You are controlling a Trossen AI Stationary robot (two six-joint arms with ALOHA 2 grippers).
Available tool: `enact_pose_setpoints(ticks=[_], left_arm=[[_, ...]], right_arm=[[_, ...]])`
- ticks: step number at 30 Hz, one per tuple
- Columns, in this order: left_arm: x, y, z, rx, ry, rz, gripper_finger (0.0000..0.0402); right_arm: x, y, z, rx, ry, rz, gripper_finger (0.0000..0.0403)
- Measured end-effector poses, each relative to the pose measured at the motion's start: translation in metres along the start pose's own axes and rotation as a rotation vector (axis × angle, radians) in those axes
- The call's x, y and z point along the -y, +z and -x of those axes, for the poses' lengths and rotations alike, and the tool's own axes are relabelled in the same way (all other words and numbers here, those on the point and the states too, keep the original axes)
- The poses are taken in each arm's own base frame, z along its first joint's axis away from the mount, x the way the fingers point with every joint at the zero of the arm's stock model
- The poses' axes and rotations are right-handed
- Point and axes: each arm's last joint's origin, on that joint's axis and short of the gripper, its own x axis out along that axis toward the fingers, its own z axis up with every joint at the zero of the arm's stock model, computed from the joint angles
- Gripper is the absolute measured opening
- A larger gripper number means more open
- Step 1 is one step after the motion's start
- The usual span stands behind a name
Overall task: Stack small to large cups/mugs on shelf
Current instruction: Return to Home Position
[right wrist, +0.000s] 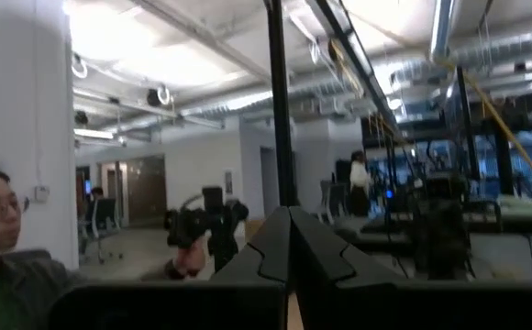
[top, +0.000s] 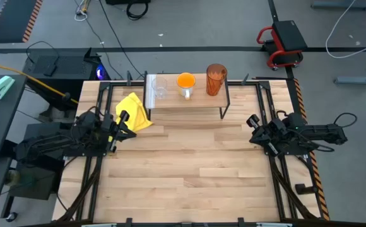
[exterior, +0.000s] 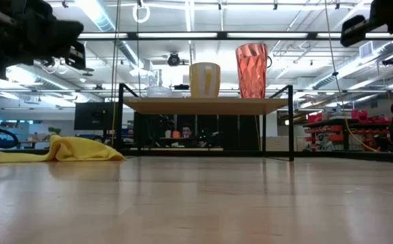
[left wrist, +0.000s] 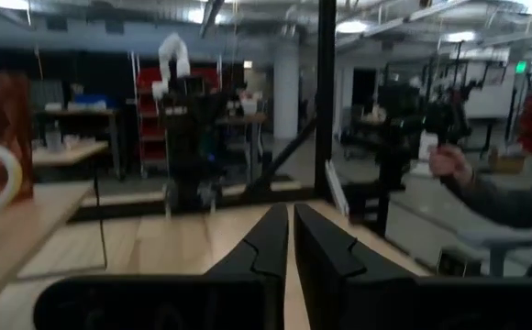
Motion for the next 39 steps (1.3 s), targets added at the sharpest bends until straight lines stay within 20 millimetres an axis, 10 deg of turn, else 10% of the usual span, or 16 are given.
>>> enact_pose_setpoints(ticks=[39], left_arm=[[-0.007,-0.015,0.002,-0.122,0.215,0.032,0.0028]], right_arm=[[0.005,-0.027,0.004,-0.258,-0.066,-0.116,0.0015]])
